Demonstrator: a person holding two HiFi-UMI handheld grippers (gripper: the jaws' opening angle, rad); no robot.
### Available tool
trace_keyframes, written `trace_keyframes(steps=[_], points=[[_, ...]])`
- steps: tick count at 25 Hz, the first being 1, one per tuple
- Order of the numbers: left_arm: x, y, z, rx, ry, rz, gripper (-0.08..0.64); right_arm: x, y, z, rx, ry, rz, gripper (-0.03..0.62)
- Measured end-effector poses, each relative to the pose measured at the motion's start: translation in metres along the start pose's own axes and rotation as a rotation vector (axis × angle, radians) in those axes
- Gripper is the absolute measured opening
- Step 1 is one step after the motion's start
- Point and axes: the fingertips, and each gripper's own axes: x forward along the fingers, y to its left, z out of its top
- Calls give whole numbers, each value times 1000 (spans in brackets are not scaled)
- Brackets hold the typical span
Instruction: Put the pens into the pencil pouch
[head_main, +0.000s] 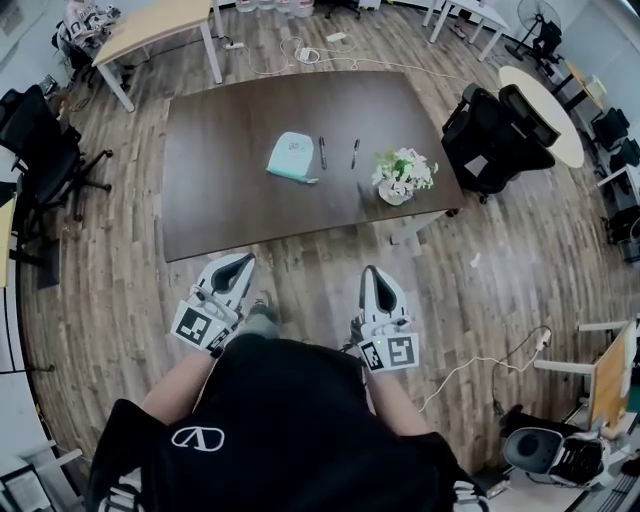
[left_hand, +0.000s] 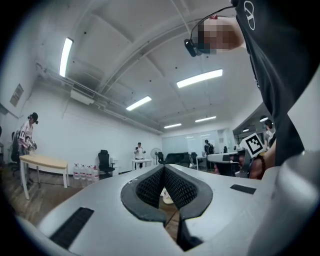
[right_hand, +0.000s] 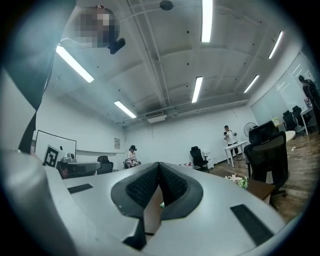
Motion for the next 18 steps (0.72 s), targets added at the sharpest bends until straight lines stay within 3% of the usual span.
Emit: trace_keyframes(steps=[7, 12, 18], points=[[77, 80, -9, 1, -5, -10, 3, 81, -44, -3, 0, 12, -41, -2], [137, 152, -15, -14, -16, -71, 3, 163, -63, 8, -48, 11, -94, -2], [201, 224, -43, 22, 24, -170, 3, 246, -87, 3, -86, 40, -158, -2]])
